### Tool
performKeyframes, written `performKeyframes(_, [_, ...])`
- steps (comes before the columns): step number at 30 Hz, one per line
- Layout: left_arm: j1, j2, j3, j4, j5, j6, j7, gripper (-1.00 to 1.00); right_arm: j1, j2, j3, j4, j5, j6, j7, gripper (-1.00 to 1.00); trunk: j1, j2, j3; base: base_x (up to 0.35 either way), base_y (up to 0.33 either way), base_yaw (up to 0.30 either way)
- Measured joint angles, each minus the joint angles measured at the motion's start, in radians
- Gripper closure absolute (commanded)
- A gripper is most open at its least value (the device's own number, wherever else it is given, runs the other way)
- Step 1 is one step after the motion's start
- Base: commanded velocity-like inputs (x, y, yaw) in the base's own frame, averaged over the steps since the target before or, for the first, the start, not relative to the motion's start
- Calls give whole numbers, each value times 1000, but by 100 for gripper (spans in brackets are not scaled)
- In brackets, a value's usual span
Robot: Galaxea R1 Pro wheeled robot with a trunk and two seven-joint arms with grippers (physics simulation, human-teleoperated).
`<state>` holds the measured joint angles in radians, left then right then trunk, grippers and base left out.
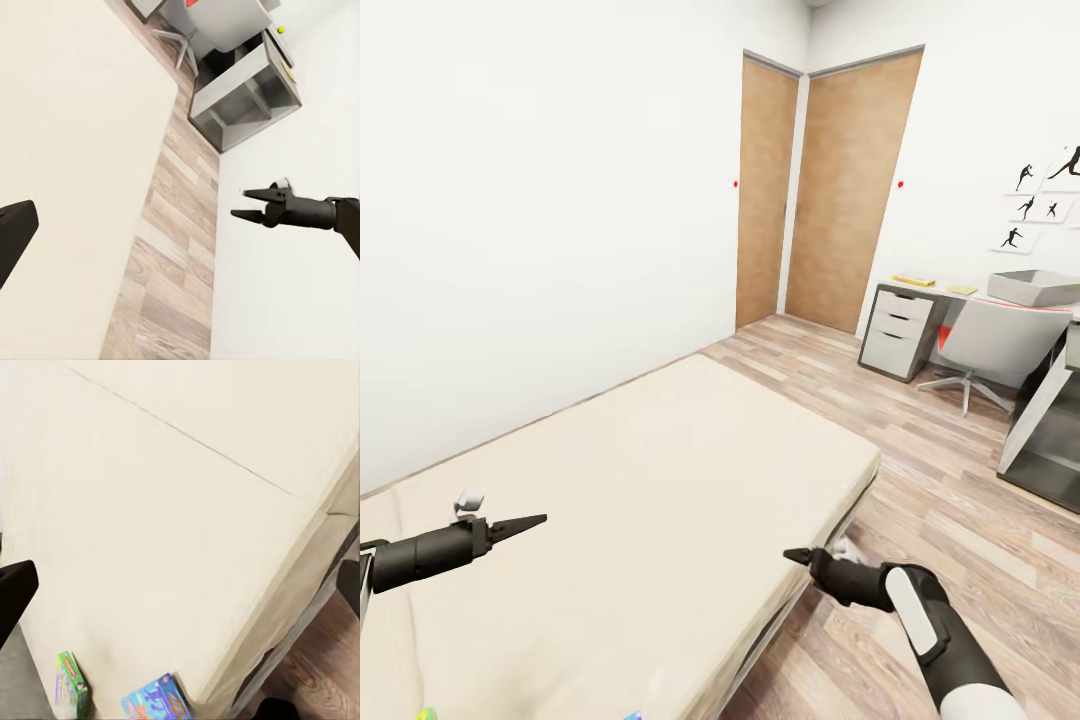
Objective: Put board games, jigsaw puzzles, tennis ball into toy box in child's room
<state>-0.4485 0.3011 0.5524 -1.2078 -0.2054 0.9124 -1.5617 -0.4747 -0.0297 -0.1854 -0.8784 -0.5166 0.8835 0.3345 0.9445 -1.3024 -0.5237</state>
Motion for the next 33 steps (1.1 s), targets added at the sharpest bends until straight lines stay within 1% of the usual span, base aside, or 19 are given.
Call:
performKeyframes(3, [1, -1, -1, 1, -4, -2, 0, -100, -1, -9, 2, 22, 8, -3, 61, -100, 0, 0, 0, 0, 0, 0])
performKeyframes(7, [8, -6, -5, 0, -5, -3, 0, -100, 22, -10, 3, 43, 13, -6, 81, -100, 0, 0, 0, 0, 0, 0])
performKeyframes(10, [10, -12, -20, 0, -5, -4, 0, -100, 43, -1, 19, 84, 38, -23, 83, -100, 0, 0, 0, 0, 0, 0])
performKeyframes(11, [10, -13, -33, 0, -5, -4, 0, -100, 47, 2, 35, 109, 58, -50, 84, -100, 0, 0, 0, 0, 0, 0])
performKeyframes(12, [10, -14, -39, 0, -5, -4, 0, -100, 48, 3, 46, 124, 69, -69, 85, -100, 0, 0, 0, 0, 0, 0])
performKeyframes(14, [10, -15, -60, 0, -5, -4, 0, -100, 51, 11, 95, 197, 112, -153, 88, -100, 0, 0, 0, 0, 0, 0])
performKeyframes(15, [10, -15, -64, 0, -5, -4, 0, -100, 52, 13, 108, 219, 119, -172, 89, -100, 0, 0, 0, 0, 0, 0])
performKeyframes(16, [11, -15, -68, 0, -5, -3, 0, -100, 52, 18, 129, 260, 129, -201, 92, -100, 0, 0, 0, 0, 0, 0])
performKeyframes(18, [11, -15, -73, 0, -4, -3, 0, -100, 53, 24, 151, 309, 137, -229, 95, -100, 0, 0, 0, 0, 0, -3])
performKeyframes(20, [11, -15, -77, 0, -4, -3, 0, -100, 53, 27, 162, 338, 144, -244, 97, -100, 0, 0, -1, 0, 0, -37])
performKeyframes(26, [11, -18, -119, 0, -3, -2, 0, -100, 53, 29, 174, 369, 149, -258, 100, -100, 0, 0, -8, 0, 0, -68])
performKeyframes(33, [11, -20, -129, 0, -3, 1, 0, -100, 53, 30, 177, 373, 150, -258, 101, -100, 0, 0, -18, 0, 0, -78])
